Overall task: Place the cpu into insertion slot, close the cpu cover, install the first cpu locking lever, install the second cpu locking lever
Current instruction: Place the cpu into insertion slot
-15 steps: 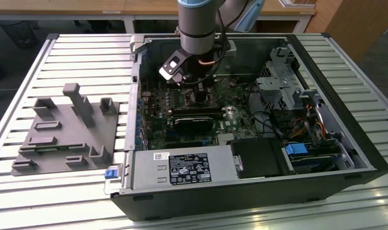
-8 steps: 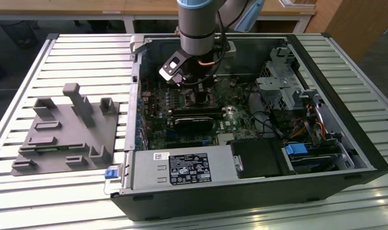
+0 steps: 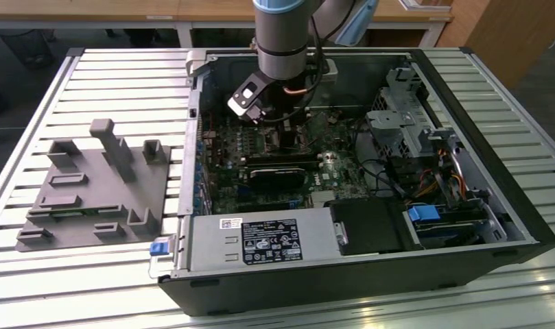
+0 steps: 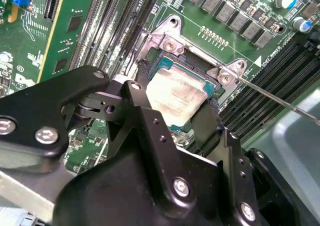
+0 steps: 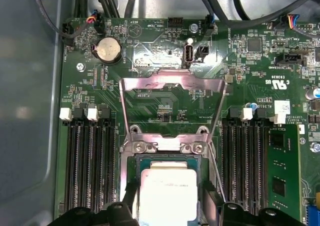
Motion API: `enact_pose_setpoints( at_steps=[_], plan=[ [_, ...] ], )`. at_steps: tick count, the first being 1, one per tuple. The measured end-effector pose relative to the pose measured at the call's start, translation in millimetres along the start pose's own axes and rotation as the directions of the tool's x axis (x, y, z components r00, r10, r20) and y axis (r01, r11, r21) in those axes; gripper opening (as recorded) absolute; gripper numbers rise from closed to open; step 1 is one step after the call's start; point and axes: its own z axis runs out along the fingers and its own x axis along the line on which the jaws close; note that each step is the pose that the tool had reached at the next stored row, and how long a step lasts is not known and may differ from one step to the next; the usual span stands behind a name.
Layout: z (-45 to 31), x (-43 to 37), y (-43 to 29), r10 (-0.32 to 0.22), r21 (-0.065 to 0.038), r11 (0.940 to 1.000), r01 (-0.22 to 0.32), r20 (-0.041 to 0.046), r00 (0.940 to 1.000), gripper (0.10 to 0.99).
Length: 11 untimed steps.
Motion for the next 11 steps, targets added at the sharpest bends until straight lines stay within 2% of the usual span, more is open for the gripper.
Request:
enact_pose_setpoints(
  at_steps=[5, 11],
  plan=[
    [-0.5, -0.1, 0.0, 0.0, 0.0, 1.0, 0.0, 0.0002, 1.0, 0.616],
    [-8.1, 0.0, 0.6, 0.0, 0.001, 1.0, 0.0, -0.0013, 1.0, 0.616]
  ],
)
